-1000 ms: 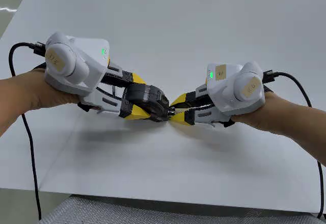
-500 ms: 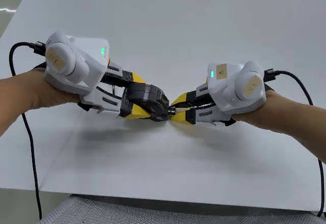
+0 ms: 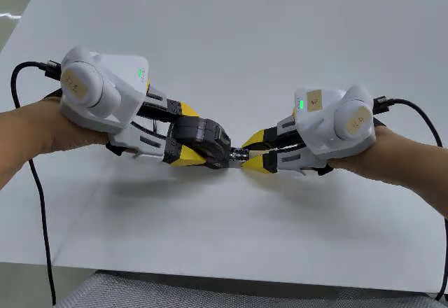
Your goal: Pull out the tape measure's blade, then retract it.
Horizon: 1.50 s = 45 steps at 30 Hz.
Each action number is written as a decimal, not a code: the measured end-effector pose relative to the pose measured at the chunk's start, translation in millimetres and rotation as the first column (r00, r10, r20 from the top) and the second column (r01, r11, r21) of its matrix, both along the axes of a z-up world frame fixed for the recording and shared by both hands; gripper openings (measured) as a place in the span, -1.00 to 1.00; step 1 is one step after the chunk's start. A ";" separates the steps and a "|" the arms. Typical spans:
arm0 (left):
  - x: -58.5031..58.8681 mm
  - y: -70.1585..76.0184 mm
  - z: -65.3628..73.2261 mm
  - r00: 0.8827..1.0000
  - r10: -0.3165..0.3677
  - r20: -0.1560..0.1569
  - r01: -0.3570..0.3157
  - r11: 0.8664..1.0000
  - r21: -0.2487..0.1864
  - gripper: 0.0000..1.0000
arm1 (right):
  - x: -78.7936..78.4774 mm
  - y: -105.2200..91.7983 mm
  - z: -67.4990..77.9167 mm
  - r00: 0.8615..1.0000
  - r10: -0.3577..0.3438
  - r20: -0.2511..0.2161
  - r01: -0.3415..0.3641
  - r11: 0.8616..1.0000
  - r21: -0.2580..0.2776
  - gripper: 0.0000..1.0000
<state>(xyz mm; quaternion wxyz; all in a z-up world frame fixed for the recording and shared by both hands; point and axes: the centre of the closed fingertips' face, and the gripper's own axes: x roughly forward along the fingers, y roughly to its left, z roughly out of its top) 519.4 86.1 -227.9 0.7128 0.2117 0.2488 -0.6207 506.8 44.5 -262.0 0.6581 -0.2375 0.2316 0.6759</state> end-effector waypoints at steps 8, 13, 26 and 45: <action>0.1 -0.5 -0.3 1.000 -0.002 0.007 0.002 1.000 0.005 -0.41 | -0.5 -7.0 0.4 1.000 -0.007 0.001 0.007 1.000 -0.003 -0.85; -0.6 -0.5 -0.4 1.000 -0.003 0.009 0.003 1.000 0.007 -0.41 | -1.3 -11.3 0.3 1.000 -0.007 0.003 0.007 1.000 -0.008 -0.85; -0.3 -1.1 -0.7 1.000 -0.005 0.009 0.005 1.000 0.005 -0.41 | -1.0 -27.6 1.0 1.000 -0.013 0.004 0.013 1.000 -0.017 -0.85; -1.8 -0.7 -1.0 1.000 -0.009 0.014 0.009 1.000 0.003 -0.41 | 2.7 -60.5 1.7 0.999 -0.047 0.003 0.047 0.998 -0.040 -0.85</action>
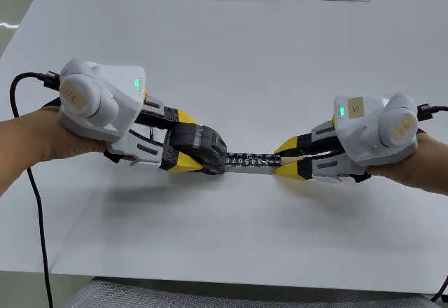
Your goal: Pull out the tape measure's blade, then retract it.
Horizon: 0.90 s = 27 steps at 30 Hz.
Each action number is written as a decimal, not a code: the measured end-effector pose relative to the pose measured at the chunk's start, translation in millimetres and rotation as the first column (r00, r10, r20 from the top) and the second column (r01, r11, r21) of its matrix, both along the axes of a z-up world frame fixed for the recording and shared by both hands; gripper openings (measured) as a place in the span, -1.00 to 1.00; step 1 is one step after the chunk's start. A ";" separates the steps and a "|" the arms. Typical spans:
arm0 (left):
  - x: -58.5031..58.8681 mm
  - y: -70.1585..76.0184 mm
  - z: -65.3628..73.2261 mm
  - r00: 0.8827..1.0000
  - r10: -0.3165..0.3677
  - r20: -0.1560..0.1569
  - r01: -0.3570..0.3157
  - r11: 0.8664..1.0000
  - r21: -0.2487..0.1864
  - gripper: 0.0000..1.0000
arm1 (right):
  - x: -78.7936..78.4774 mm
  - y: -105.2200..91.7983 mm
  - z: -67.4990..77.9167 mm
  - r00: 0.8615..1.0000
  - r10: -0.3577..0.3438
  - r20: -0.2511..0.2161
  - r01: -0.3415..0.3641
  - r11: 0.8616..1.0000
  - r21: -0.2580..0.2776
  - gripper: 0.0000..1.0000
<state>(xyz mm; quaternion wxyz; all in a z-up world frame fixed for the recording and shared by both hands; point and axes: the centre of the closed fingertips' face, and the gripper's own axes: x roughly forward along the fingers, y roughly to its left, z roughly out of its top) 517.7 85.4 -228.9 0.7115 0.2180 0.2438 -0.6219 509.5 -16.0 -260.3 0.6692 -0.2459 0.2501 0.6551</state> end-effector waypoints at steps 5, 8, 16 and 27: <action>-0.6 0.4 0.1 1.000 0.000 0.000 0.000 1.000 -0.001 -0.41 | 0.6 -5.1 -0.1 1.000 -0.004 -0.001 0.004 1.000 -0.006 -0.85; -0.6 0.5 0.0 1.000 0.000 0.000 0.000 1.000 -0.001 -0.41 | 1.4 -8.7 -0.2 1.000 -0.007 -0.002 0.007 1.000 -0.009 -0.85; -0.7 0.6 -0.1 1.000 0.000 0.000 0.000 1.000 -0.001 -0.41 | 3.3 -18.5 -1.5 1.000 -0.016 -0.003 0.016 1.000 -0.017 -0.85; 0.1 0.2 -0.1 1.000 -0.001 -0.001 0.001 1.000 0.000 -0.41 | 3.9 -31.2 -1.7 1.000 -0.030 -0.001 0.030 0.999 -0.031 -0.85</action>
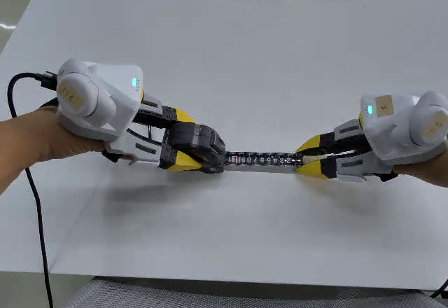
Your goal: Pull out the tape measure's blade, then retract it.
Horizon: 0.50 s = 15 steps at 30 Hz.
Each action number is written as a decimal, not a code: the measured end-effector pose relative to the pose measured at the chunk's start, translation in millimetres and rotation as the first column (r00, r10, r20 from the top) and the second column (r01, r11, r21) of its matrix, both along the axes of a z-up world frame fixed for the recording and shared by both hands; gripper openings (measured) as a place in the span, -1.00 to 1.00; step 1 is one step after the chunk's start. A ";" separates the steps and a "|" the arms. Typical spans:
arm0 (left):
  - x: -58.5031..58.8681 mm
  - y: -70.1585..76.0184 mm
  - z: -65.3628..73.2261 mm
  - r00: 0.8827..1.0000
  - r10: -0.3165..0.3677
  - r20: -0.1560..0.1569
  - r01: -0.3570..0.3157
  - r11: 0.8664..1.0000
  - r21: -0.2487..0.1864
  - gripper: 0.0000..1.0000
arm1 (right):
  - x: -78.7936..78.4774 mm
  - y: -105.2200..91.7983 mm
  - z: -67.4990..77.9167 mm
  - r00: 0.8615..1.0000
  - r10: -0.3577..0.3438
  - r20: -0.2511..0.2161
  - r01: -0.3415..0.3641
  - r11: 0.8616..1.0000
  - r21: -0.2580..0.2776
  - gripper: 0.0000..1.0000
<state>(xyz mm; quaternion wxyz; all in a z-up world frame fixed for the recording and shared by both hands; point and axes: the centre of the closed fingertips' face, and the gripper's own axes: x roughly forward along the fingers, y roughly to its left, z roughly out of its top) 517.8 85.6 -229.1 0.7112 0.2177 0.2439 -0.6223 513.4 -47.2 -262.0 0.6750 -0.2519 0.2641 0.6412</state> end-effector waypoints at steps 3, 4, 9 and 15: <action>0.1 -0.2 0.0 1.000 0.000 0.000 0.000 1.000 0.000 -0.41 | 0.6 -4.2 -0.1 1.000 -0.003 0.002 0.003 1.000 -0.006 -0.85; 0.1 -0.1 0.0 1.000 0.000 0.000 0.000 1.000 0.000 -0.41 | 0.4 -5.4 -0.1 1.000 -0.004 0.002 0.004 1.000 -0.006 -0.85; 0.5 -0.3 -0.2 1.000 0.001 -0.001 -0.001 1.000 0.000 -0.41 | 0.5 -11.5 0.1 1.000 -0.009 0.002 0.009 1.000 -0.013 -0.85; 0.7 -0.4 -0.4 1.000 0.001 -0.001 -0.001 1.000 0.000 -0.41 | 0.5 -17.7 0.1 1.000 -0.013 0.003 0.013 1.000 -0.020 -0.85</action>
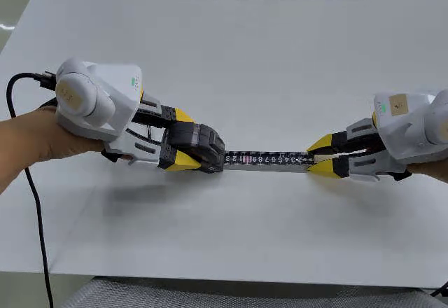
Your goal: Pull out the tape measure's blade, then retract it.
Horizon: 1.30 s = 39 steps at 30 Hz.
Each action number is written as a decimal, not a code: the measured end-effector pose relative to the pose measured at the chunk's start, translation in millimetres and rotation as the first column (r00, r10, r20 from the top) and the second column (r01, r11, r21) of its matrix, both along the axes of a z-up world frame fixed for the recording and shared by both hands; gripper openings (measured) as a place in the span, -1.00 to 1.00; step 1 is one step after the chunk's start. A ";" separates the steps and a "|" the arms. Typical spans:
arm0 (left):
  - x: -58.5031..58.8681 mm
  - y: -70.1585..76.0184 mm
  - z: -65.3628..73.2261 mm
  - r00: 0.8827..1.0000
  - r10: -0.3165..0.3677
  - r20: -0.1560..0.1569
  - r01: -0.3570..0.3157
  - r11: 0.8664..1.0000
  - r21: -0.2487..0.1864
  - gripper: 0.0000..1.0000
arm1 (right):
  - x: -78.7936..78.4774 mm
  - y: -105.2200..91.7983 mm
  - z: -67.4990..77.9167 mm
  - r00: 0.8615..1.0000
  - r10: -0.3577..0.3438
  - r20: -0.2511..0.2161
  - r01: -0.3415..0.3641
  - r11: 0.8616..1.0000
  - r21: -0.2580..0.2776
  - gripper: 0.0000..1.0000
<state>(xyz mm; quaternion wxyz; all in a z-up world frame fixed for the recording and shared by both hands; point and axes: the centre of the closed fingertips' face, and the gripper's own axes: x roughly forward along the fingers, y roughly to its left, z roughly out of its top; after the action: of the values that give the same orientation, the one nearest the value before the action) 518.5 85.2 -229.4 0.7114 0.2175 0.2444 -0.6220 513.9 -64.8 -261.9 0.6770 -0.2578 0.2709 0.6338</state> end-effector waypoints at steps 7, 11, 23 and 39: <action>-0.5 -0.3 0.1 1.000 0.000 0.001 0.000 1.000 0.001 -0.41 | 0.4 -9.6 -0.4 1.000 -0.007 0.002 0.007 1.000 -0.012 -0.85; -0.8 -0.6 0.3 1.000 0.000 0.001 0.000 1.000 0.000 -0.41 | 0.6 -16.9 -0.6 1.000 -0.016 0.002 0.016 1.000 -0.018 -0.85; -1.1 -0.9 0.4 1.000 0.000 0.002 0.000 1.000 0.001 -0.41 | 1.3 -31.8 -0.4 1.000 -0.029 0.005 0.029 0.999 -0.035 -0.85; -1.4 -0.3 0.4 1.000 0.000 0.003 0.000 1.000 0.001 -0.41 | 2.4 -56.0 0.4 0.998 -0.062 0.006 0.062 0.996 -0.060 -0.85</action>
<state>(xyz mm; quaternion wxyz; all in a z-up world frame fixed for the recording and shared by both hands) 517.1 84.9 -229.0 0.7117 0.2188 0.2438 -0.6214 516.3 -120.8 -261.5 0.6889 -0.2708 0.2965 0.6035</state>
